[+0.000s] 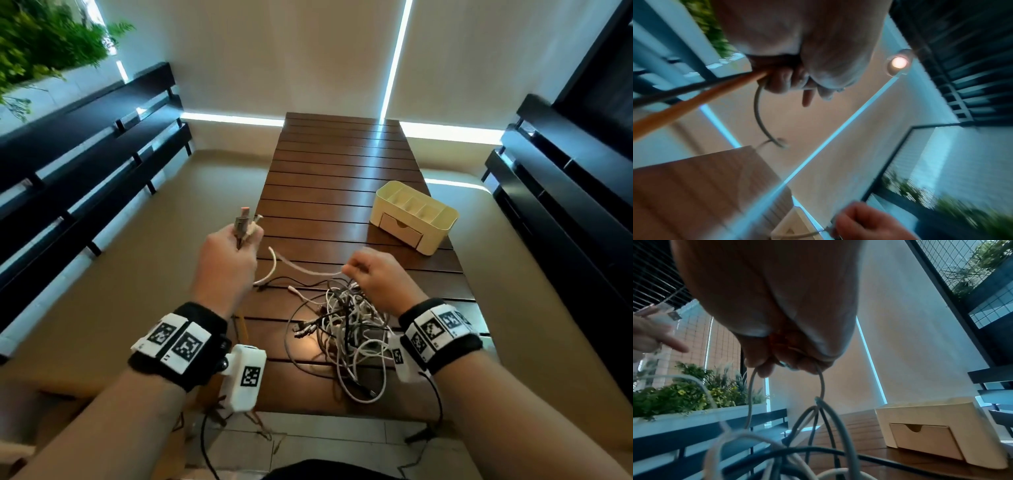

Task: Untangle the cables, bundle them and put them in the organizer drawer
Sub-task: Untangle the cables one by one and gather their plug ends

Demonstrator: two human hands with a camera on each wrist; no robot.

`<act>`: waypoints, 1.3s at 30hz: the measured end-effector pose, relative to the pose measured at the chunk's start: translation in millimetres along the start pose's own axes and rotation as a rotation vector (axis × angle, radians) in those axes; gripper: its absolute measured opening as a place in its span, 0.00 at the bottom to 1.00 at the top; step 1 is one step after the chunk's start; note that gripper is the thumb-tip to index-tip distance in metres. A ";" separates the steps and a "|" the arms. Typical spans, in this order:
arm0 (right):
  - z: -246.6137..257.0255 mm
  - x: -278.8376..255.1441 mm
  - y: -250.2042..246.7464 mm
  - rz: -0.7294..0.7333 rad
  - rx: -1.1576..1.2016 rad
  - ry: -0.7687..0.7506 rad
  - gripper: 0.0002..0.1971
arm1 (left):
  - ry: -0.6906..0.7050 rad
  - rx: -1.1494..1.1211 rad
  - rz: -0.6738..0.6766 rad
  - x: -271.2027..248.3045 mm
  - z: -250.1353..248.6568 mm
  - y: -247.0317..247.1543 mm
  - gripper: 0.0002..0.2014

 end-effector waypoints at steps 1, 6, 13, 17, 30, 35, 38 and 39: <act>5.1 -1.4 -0.6 0.018 0.022 -0.028 0.10 | 0.052 -0.021 0.038 -2.5 -6.2 4.6 0.14; 40.0 -2.7 -13.3 -0.006 0.164 -0.108 0.07 | 0.284 0.011 0.360 -20.2 -21.0 39.2 0.08; 40.0 -6.3 -19.2 -0.034 0.310 -0.014 0.06 | 0.190 -0.005 0.501 -22.9 -10.7 51.4 0.12; 24.8 -15.1 0.0 0.071 0.355 0.088 0.12 | 0.172 -0.133 0.275 -14.4 -27.3 31.6 0.11; 16.8 16.7 -15.4 -0.119 0.325 0.039 0.08 | -0.106 0.031 0.331 -8.0 16.3 22.8 0.16; 16.2 7.0 9.3 -0.020 0.172 -0.069 0.07 | 0.066 0.017 0.365 -8.5 -3.7 37.6 0.07; 21.8 6.7 12.3 -0.048 0.197 -0.114 0.07 | 0.100 0.072 0.514 -12.0 -0.7 57.0 0.09; 22.6 7.8 11.2 -0.057 0.199 -0.127 0.06 | 0.105 0.109 0.557 -13.0 -0.7 61.2 0.12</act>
Point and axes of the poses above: each hand's wrist, its own x-axis towards the middle knuckle, its own y-axis out of the palm, z = x × y, the point moved 3 cm from there along x, towards the middle knuckle, and after that the axes turned 12 degrees about -z, right-handed, at the moved point
